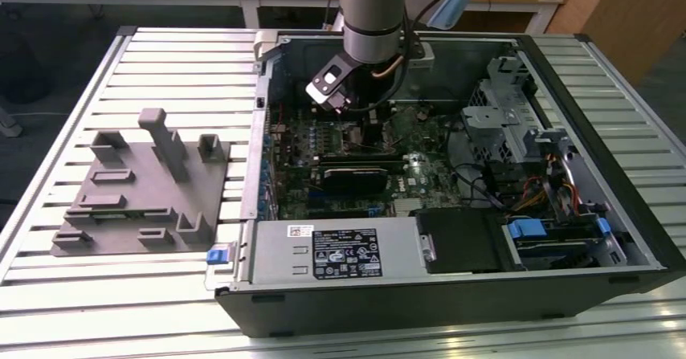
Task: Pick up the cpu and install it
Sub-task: 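Place the cpu into insertion slot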
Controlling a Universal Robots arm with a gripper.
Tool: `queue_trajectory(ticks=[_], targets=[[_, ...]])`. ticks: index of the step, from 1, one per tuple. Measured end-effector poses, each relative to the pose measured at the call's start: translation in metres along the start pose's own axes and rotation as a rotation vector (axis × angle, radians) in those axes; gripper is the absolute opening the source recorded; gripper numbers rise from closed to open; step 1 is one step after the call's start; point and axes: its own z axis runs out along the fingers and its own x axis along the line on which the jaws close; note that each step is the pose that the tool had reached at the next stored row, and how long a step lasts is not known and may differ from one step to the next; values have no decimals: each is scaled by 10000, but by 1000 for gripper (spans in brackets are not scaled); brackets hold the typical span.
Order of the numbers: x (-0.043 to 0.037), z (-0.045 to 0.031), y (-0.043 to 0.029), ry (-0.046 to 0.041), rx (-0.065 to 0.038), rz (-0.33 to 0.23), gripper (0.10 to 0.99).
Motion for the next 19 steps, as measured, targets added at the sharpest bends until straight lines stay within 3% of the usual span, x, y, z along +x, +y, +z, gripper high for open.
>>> queue_trajectory(ticks=[8, 15, 16, 19], targets=[[1, -35, 3, -5, -1, 0, 612], [1, -185, 12, -5, 3, -1, 612], [1, -196, 13, -5, 5, -1, 596], [-7, -212, 15, -3, 5, -2, 416]])
